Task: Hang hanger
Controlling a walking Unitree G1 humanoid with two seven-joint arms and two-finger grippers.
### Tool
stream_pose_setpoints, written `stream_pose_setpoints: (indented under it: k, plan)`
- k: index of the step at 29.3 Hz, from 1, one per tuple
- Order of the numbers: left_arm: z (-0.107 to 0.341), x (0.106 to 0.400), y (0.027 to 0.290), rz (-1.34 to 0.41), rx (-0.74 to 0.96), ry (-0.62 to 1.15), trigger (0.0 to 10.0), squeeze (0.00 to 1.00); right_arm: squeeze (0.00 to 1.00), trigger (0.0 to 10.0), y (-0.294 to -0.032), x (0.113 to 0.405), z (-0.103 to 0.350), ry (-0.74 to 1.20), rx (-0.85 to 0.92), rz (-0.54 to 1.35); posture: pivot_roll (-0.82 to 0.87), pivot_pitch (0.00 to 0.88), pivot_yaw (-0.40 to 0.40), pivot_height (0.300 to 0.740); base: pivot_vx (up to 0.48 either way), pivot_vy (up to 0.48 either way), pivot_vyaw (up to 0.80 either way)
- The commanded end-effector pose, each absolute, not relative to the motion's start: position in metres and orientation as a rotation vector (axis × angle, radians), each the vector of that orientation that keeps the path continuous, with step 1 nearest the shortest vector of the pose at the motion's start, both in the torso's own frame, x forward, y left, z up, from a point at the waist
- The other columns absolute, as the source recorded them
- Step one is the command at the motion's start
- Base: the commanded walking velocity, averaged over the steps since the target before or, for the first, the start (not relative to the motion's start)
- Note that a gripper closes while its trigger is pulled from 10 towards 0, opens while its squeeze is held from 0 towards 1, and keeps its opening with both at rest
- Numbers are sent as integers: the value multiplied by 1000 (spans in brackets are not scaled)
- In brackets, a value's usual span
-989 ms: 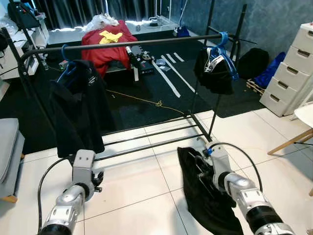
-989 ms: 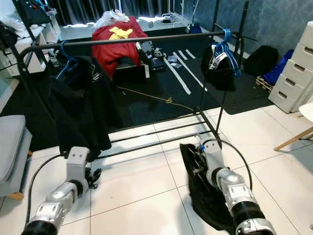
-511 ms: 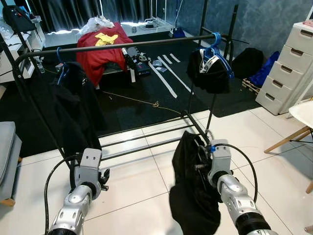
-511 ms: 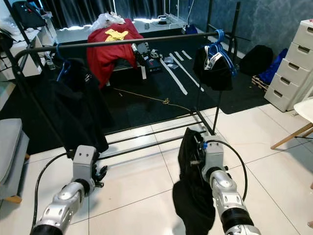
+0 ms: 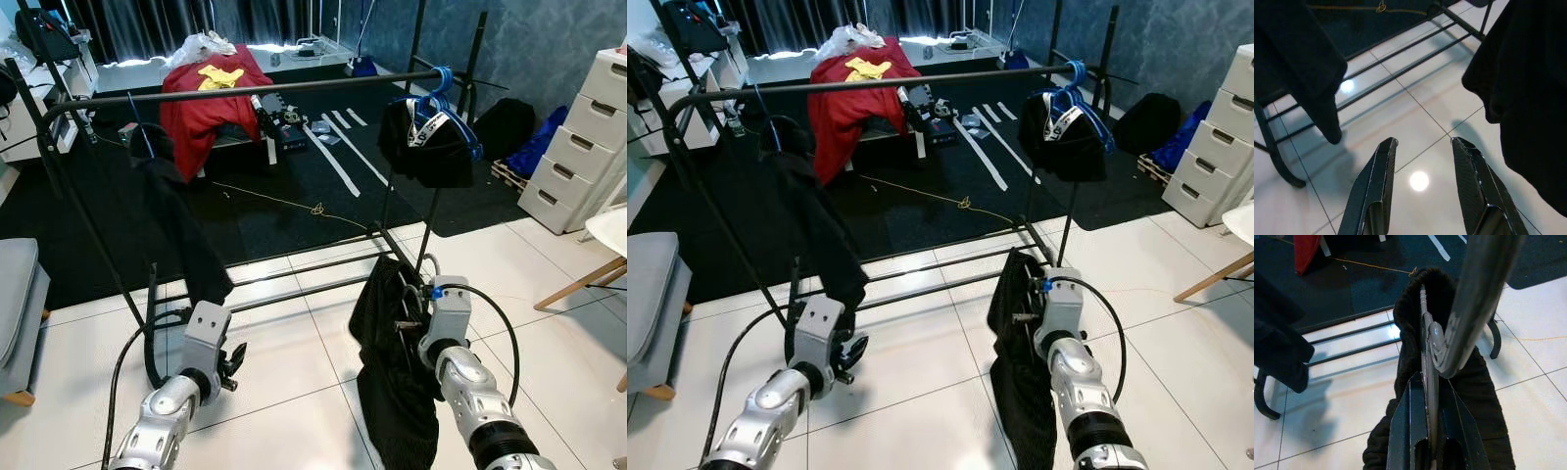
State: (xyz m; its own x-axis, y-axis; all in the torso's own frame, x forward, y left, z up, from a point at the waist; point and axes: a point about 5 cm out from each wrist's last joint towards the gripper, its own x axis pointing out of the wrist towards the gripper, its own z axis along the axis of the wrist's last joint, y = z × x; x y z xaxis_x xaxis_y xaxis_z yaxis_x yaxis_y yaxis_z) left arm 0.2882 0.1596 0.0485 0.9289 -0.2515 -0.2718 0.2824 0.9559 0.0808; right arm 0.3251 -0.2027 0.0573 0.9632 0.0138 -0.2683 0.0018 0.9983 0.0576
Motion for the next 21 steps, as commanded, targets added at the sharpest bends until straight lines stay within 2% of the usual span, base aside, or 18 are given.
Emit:
stream_pose_setpoints:
  k: [1, 10, 21]
  plan:
    - [46, 286, 158, -275, 132, 269, 10000, 0, 0, 10000, -199, 331, 68, 208, 78, 12, 6, 41, 2, 740, 0, 0, 0]
    - [45, 287, 162, -210, 125, 282, 10000, 0, 0, 10000, -188, 332, 64, 217, 86, 58, 16, 38, -9, 740, 0, 0, 0]
    - [47, 286, 157, -247, 115, 262, 10000, 0, 0, 10000, -183, 331, 62, 221, 95, 76, 18, 29, -2, 740, 0, 0, 0]
